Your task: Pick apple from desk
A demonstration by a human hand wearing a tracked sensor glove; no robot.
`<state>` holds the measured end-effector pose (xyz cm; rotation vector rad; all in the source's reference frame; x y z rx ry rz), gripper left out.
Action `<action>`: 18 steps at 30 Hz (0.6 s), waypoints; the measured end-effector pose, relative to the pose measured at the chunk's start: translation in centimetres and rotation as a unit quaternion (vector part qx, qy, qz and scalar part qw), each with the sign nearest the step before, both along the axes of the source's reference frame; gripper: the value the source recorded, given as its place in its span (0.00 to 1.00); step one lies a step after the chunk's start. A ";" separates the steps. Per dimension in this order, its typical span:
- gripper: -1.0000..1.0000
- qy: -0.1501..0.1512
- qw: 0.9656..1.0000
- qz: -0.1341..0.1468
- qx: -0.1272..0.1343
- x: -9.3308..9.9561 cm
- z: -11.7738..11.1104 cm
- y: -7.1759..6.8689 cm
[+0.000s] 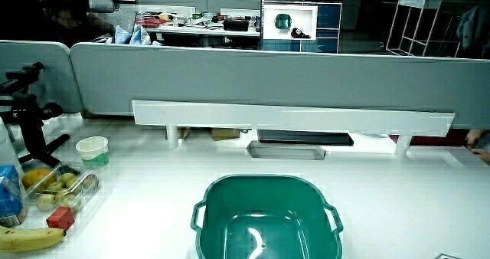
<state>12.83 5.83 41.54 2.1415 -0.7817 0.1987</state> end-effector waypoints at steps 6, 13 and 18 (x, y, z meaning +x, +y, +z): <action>0.67 -0.021 1.000 0.007 0.002 0.2 0.1 0.0; 0.79 -0.036 0.999 0.011 0.010 0.1 -0.1 -0.1; 0.88 -0.037 0.999 0.011 0.019 0.2 0.1 0.0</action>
